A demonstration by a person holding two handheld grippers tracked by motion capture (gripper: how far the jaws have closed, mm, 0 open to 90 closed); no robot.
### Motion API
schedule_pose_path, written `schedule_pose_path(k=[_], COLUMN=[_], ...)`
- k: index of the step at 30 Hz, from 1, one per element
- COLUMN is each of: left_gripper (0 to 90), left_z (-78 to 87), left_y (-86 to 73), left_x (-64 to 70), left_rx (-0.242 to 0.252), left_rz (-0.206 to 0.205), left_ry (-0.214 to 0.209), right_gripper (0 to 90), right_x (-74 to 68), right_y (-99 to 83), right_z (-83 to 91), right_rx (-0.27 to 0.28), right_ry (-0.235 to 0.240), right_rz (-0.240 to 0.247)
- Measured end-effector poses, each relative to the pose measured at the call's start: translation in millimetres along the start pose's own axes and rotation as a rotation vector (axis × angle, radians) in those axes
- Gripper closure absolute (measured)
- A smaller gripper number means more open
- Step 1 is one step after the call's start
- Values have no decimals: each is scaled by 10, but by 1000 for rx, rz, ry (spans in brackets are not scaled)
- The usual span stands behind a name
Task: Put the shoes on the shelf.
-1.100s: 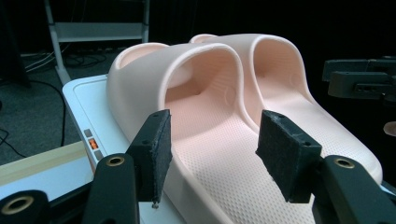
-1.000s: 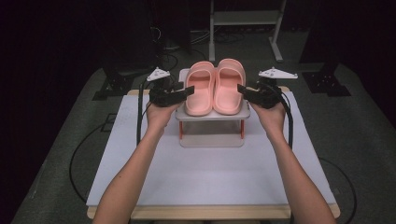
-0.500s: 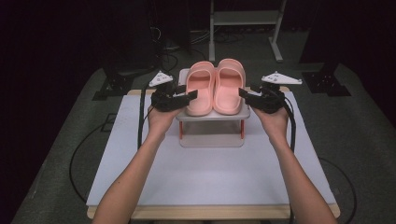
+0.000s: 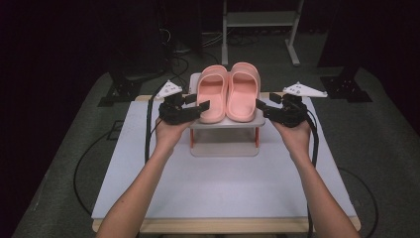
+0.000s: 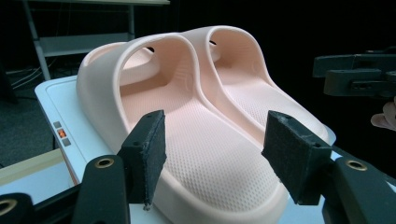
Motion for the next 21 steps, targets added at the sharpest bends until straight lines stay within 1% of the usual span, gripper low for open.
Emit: schedule_pose_path(k=[7,13,14,17,19,21], left_gripper=[371,359,359,349,344,337], left_z=[67,169,187,232,259,289], left_y=[-53,-96,-106,-145,-168,-188], left_x=[11,4,0,-11,-13,-16], left_rx=[15,30,28,28,25,28], left_rz=[-1,-2,-9,-6,-12,-12], left_ry=[-8,-9,-8,-10,-3,-10], right_gripper=[398,376,375,369,362,350], right_x=[-35,-39,-40,-39,-38,-34], right_y=[-31,-84,-93,-123,-149,-169], right_z=[48,87,95,123,146,163], right_rx=[8,3,2,1,-4,-5], right_ry=[7,10,12,14,13,11], right_rz=[3,0,0,2,6,6])
Point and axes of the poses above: each handheld gripper's, and its own axes: z roughly backward along the jaws, y roughly out of its top, x roughly to its right, the point moved 1 cm from there along -z, roughly forward along the jaws, and after that the axes turned 8 degrees about z, right-handed, at the moved point
